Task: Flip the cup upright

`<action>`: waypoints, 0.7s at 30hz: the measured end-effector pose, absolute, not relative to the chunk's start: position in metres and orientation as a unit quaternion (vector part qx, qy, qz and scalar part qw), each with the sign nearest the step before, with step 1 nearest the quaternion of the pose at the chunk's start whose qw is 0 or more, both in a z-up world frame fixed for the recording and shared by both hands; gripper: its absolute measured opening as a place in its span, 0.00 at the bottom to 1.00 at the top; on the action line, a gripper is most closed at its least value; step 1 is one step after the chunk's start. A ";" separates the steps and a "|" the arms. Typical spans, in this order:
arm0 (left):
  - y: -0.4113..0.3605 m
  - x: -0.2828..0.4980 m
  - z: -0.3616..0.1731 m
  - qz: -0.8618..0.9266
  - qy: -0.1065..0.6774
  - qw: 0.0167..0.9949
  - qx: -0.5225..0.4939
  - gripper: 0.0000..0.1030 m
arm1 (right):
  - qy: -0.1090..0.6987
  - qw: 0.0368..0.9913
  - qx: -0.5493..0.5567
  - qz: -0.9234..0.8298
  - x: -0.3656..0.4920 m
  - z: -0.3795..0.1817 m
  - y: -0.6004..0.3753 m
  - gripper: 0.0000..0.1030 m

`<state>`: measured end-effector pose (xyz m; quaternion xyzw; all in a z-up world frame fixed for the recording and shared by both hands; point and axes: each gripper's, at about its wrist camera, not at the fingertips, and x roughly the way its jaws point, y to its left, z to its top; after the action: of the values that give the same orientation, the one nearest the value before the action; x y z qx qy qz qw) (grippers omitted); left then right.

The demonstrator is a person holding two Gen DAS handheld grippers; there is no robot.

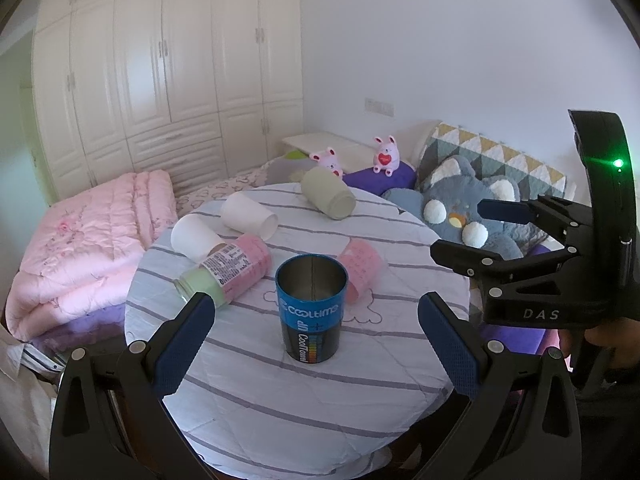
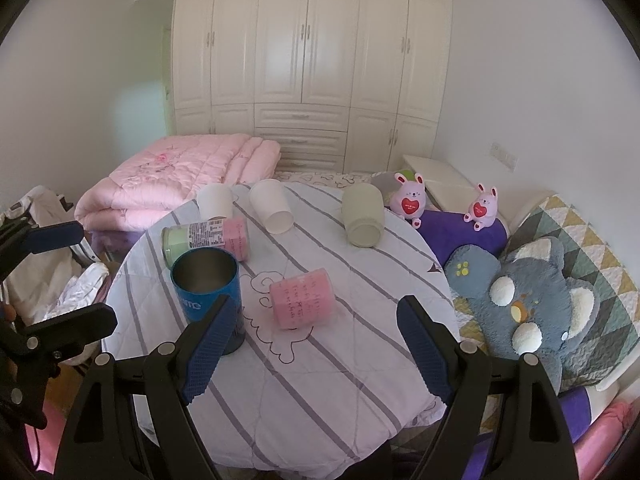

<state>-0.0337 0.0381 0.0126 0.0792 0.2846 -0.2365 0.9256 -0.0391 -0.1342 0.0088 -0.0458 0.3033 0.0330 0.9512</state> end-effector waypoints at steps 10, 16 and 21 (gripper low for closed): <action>0.043 -0.030 0.013 -0.220 0.260 0.937 0.080 1.00 | 0.307 0.950 -0.042 0.032 -0.037 0.006 -0.136 0.81; 0.038 -0.033 0.016 -0.211 0.241 0.942 0.100 1.00 | 0.311 0.949 -0.036 0.033 -0.035 0.003 -0.140 0.81; 0.034 -0.033 0.016 -0.198 0.227 0.948 0.107 1.00 | 0.312 0.949 -0.035 0.035 -0.034 0.002 -0.141 0.81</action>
<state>-0.0326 0.0345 0.0158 0.1071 0.2266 -0.1982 0.9476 -0.0340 -0.1411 0.0024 -0.0347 0.3117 0.0349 0.9489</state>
